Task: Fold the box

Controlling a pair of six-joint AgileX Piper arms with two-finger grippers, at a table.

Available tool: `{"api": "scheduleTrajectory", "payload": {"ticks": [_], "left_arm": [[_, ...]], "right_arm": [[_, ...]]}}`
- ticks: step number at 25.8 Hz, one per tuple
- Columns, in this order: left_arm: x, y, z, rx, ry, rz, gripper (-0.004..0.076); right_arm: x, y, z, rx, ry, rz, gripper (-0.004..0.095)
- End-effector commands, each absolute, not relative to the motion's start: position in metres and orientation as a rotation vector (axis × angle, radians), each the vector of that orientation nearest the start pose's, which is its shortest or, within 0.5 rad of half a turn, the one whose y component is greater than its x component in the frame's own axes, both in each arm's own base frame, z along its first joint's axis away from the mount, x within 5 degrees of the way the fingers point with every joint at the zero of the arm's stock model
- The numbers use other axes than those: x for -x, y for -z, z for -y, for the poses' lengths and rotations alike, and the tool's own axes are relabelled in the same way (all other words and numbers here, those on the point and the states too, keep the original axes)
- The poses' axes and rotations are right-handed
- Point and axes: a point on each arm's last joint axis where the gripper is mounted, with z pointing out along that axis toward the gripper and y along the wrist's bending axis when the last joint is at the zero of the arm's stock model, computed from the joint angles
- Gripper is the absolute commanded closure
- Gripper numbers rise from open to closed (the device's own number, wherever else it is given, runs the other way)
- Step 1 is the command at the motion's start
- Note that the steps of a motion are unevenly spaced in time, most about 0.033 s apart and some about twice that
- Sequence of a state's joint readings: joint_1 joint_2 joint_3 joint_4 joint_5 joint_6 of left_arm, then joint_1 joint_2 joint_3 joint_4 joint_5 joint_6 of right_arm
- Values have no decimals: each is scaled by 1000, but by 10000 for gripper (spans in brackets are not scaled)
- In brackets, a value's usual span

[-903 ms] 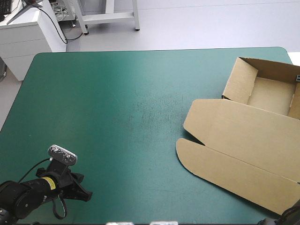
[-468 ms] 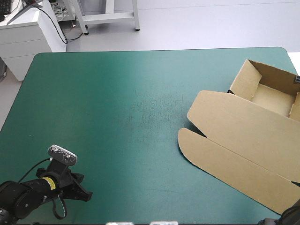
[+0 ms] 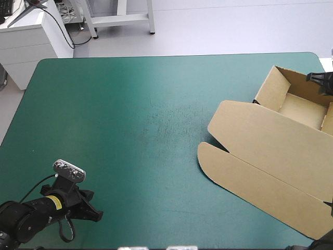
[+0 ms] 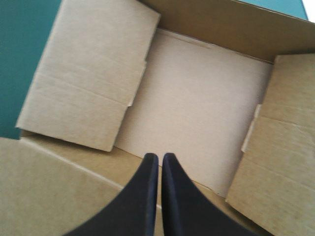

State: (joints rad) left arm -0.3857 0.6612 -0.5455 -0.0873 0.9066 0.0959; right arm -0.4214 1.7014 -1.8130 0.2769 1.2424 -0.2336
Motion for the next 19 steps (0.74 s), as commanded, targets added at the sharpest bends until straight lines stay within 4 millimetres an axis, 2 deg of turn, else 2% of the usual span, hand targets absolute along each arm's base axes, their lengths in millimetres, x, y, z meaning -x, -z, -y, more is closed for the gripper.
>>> {"api": "scheduleTrajectory", "payload": {"ticks": [1, 6, 11, 13, 14, 15, 16, 17, 18, 19], "left_arm": [[-103, -282, 49, -534, 251, -2329, 732], [-104, -283, 50, -508, 264, -2320, 732], [-102, -278, 51, -499, 302, -2354, 732], [-100, -269, 51, -502, 301, -2387, 732], [-98, -259, 51, -498, 318, -2422, 732], [-97, -256, 51, -495, 323, -2433, 732], [-97, -253, 53, -477, 352, -2431, 732], [-97, -253, 53, -479, 358, -2427, 732], [-96, -253, 54, -475, 367, -2428, 732], [-96, -253, 54, -472, 372, -2429, 732]], "right_arm": [[-330, -427, 86, -78, -106, -2466, 905], [-329, -428, 37, 98, -127, -2453, 905], [-315, -411, 3, 186, -171, -2436, 905], [-302, -399, -7, 255, -171, -2441, 905], [-287, -385, -14, 307, -167, -2443, 905], [-281, -380, -16, 312, -165, -2437, 905], [-263, -365, -19, 320, -176, -2431, 905], [-254, -361, -20, 321, -183, -2420, 905], [-233, -344, -21, 323, -201, -2422, 905], [-224, -339, -21, 316, -207, -2416, 905]]}}
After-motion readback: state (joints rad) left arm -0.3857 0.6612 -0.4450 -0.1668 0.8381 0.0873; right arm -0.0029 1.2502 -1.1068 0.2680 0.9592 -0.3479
